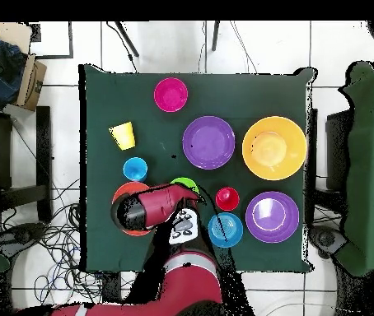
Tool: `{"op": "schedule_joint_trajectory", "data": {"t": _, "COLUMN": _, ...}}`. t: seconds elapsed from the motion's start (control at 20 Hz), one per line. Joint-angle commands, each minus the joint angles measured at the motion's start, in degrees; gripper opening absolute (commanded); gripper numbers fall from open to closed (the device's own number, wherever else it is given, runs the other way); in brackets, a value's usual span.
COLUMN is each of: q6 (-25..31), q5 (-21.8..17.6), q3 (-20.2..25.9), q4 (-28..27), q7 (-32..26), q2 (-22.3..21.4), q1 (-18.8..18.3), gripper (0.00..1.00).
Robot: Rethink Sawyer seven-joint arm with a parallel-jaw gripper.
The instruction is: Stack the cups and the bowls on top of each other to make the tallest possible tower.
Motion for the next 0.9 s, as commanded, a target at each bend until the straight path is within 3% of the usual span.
{"op": "schedule_joint_trajectory", "data": {"t": 0.05, "q6": -5.5, "q5": -2.5, "q3": 5.5, "q4": 3.6, "q7": 3.0, "q2": 2.2, "q1": 0.9, "gripper": 0.00}}
{"op": "schedule_joint_trajectory", "data": {"t": 0.9, "q6": -7.8, "q5": -2.9, "q3": 4.5, "q4": 5.3, "q7": 3.9, "q2": 2.0, "q1": 2.4, "gripper": 0.00}}
